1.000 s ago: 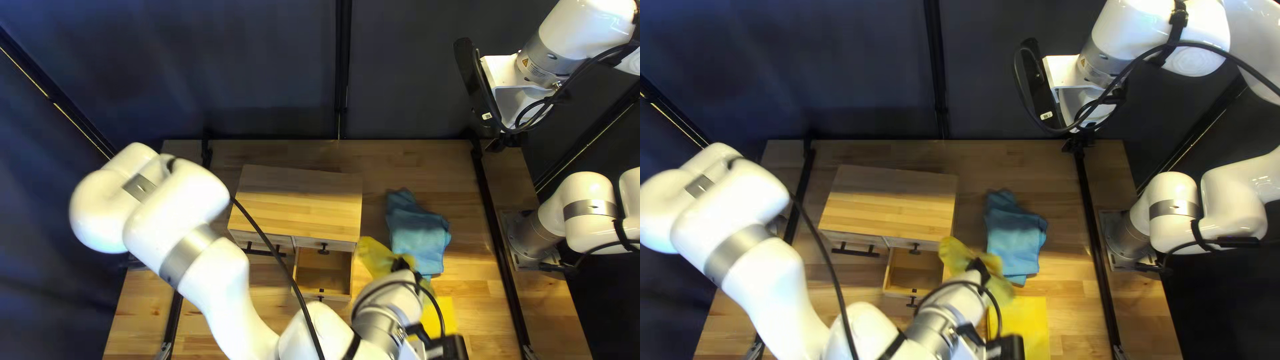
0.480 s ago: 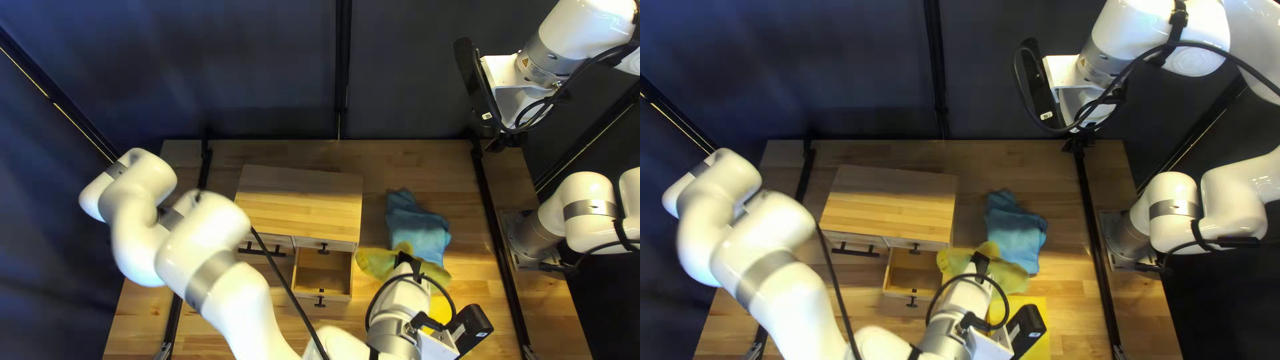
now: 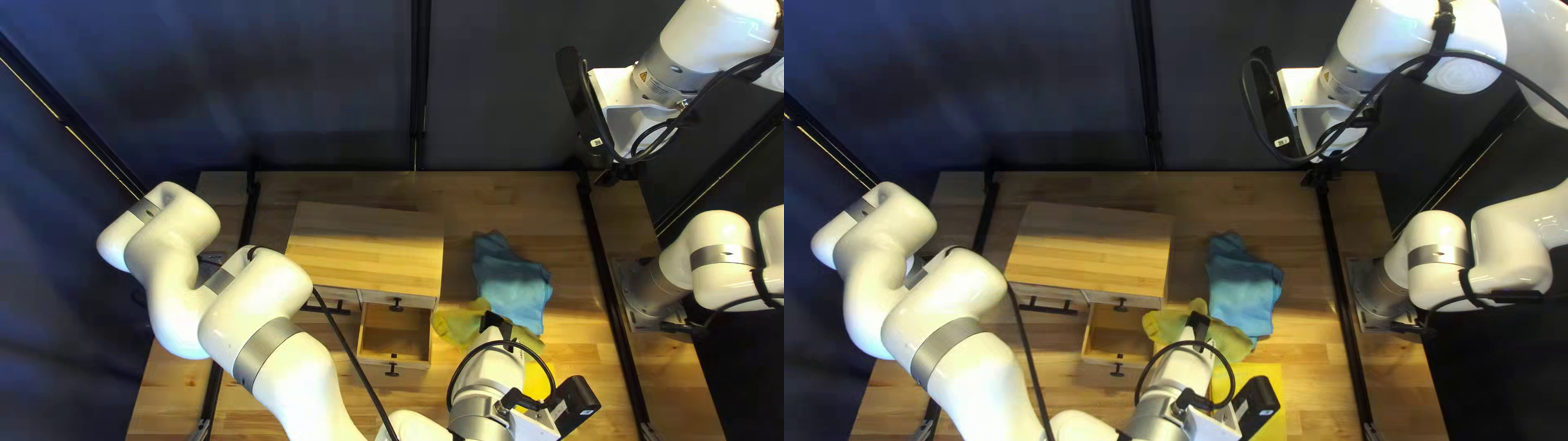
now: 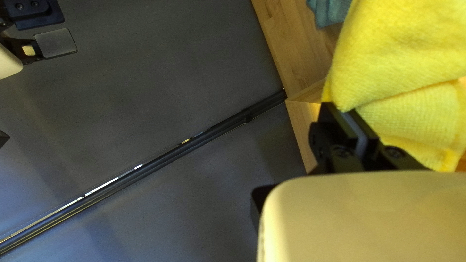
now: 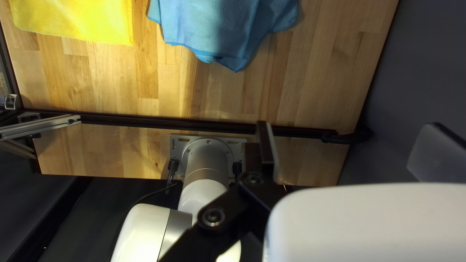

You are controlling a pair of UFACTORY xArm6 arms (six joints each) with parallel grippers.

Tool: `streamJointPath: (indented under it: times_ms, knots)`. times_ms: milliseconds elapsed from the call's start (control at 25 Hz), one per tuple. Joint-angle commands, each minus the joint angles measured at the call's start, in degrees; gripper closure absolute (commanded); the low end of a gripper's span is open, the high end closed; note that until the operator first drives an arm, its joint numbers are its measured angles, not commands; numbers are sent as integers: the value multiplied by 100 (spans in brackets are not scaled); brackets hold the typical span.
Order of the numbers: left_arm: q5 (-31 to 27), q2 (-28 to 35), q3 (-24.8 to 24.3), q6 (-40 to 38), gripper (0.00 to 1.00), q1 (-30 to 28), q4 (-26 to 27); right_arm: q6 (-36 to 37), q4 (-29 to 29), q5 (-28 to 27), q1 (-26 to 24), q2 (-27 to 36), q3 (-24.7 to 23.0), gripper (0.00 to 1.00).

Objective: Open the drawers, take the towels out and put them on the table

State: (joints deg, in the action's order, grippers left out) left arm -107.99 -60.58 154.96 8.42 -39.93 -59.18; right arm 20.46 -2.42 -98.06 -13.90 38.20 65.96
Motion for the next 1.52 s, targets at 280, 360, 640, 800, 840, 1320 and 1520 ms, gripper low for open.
streamJointPath:
  times_ms: [280,360,640,800,840,1320,1520]
  knots:
    - [635,1232,-2267,-1273,100,143,532,0,0,0,0,0,0,0]
    - [501,1065,-2024,-1428,100,108,508,0,0,0,0,0,0,0]
    - [130,584,-1311,-2324,100,24,605,0,0,0,0,0,0,0]
    - [383,1013,-1936,-3150,100,65,817,0,0,0,0,0,0,0]
    - [506,1171,-2158,-3396,100,83,896,0,0,0,0,0,0,0]
    - [841,1443,-2614,-3890,100,191,1082,0,0,0,0,0,0,0]
    - [1451,2019,-3607,-4337,100,290,1274,0,0,0,0,0,0,0]
